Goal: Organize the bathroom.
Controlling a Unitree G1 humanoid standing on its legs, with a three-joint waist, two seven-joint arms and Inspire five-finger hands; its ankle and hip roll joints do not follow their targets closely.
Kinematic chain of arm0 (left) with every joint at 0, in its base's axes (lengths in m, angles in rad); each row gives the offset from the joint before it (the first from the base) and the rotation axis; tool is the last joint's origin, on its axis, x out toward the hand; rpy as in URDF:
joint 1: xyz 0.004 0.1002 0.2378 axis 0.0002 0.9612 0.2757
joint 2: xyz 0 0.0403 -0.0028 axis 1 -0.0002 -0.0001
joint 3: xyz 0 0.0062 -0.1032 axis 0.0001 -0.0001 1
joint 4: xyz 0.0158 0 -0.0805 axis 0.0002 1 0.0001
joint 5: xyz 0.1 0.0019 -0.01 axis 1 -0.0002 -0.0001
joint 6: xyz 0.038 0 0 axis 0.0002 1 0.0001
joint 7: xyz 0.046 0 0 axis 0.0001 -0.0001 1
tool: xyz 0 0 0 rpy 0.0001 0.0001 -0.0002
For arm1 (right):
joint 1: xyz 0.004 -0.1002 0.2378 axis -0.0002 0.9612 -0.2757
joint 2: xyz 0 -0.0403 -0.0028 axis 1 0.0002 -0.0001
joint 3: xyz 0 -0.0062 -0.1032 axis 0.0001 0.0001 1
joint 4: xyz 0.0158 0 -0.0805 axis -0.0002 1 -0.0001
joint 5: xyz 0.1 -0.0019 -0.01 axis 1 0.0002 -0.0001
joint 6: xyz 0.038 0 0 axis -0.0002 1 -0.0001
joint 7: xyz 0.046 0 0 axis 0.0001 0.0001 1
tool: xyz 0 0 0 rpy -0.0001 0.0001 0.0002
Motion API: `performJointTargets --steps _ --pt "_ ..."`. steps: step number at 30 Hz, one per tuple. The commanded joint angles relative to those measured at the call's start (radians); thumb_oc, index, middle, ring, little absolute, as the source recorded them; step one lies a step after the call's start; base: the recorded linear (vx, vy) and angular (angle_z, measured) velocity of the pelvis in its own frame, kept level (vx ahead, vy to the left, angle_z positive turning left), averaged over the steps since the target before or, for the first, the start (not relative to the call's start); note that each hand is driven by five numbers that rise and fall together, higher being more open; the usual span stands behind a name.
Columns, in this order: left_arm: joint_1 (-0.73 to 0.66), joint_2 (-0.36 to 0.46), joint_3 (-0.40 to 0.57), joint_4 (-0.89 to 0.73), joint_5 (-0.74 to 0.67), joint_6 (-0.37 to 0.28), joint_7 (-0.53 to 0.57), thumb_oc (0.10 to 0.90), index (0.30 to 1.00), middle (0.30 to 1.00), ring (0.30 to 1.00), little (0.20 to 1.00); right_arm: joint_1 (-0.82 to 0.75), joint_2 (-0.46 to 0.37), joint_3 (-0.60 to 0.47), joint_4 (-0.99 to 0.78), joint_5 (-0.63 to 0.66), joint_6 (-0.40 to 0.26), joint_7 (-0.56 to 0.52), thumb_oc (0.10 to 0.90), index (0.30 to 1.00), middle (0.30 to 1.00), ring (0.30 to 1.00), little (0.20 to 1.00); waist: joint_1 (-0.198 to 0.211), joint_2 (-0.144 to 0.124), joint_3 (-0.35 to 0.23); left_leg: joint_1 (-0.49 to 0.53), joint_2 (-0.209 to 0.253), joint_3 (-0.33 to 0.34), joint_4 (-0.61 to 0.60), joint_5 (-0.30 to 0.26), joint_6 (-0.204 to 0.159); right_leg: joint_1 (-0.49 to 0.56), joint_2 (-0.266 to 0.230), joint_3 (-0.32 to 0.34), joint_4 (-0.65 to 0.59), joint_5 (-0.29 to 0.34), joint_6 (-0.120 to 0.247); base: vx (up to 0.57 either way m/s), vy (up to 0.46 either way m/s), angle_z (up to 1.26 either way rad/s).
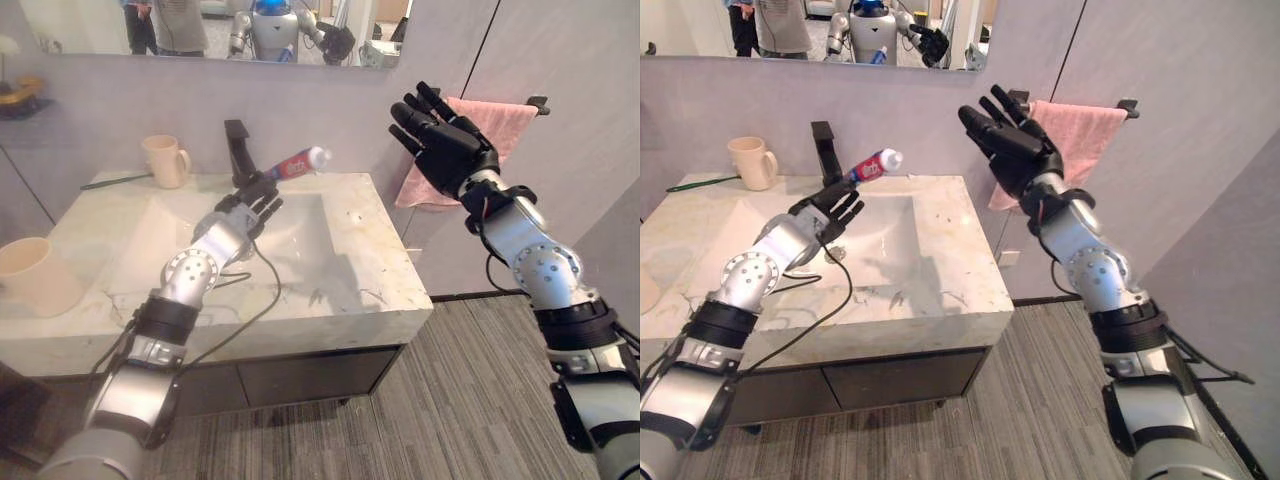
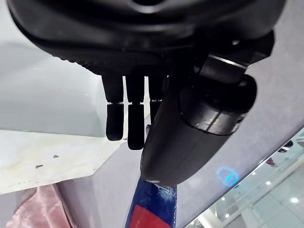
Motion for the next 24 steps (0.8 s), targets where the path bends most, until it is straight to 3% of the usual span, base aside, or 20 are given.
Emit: performJointTargets --steps 1,6,10,18,24 --pt "-0.147 0.012 -0.020 -0.067 0.020 -0.116 -0.079 0.400 0.300 0.300 0.300 0.300 -0.136 0.013 -0.028 -0.037 0.086 -0.113 -0.010 0.800 0.900 0.900 0.900 0.900 0.031 0.003 -0.147 -0.022 0.040 0.040 0.008 -0.017 0.006 -0.023 -0.009 -0.121 0.094 -0.098 0.073 0.00 0.000 0.00" --pt "-0.152 0.001 -0.040 -0.088 0.023 -0.117 -0.082 0.400 0.300 0.300 0.300 0.300 -0.136 0.046 -0.003 -0.037 0.117 -0.064 -0.027 0.800 0.900 0.900 0.900 0.900 0.036 0.005 -0.152 -0.029 0.039 0.031 0.005 -0.013 0.005 -0.032 -0.010 -0.119 0.095 -0.092 0.074 -0.02 0.006 0.11" --pt "-0.161 -0.002 -0.058 -0.102 0.033 -0.125 -0.092 0.400 0.300 0.300 0.300 0.300 -0.117 0.073 0.029 -0.025 0.057 -0.015 0.007 0.800 0.900 0.900 0.900 0.900 0.036 0.006 -0.150 -0.033 0.041 0.028 0.005 -0.011 0.004 -0.039 -0.013 -0.116 0.096 -0.090 0.074 -0.02 0.000 0.11" --pt "-0.156 0.009 -0.070 -0.132 0.031 -0.137 -0.096 0.400 0.300 0.300 0.300 0.300 -0.089 0.091 0.056 -0.029 -0.006 0.025 0.055 0.800 0.900 0.900 0.900 0.900 0.038 0.008 -0.140 -0.033 0.045 0.025 0.005 -0.010 0.003 -0.044 -0.016 -0.115 0.100 -0.088 0.078 0.00 0.000 0.00" --pt "-0.142 0.022 -0.061 -0.139 0.035 -0.132 -0.104 0.400 0.300 0.300 0.300 0.300 -0.064 0.091 0.049 -0.044 -0.047 0.021 0.094 0.800 0.900 0.900 0.900 0.900 0.038 0.009 -0.133 -0.035 0.047 0.024 0.005 -0.011 0.002 -0.046 -0.015 -0.115 0.102 -0.089 0.079 0.00 0.000 0.00"
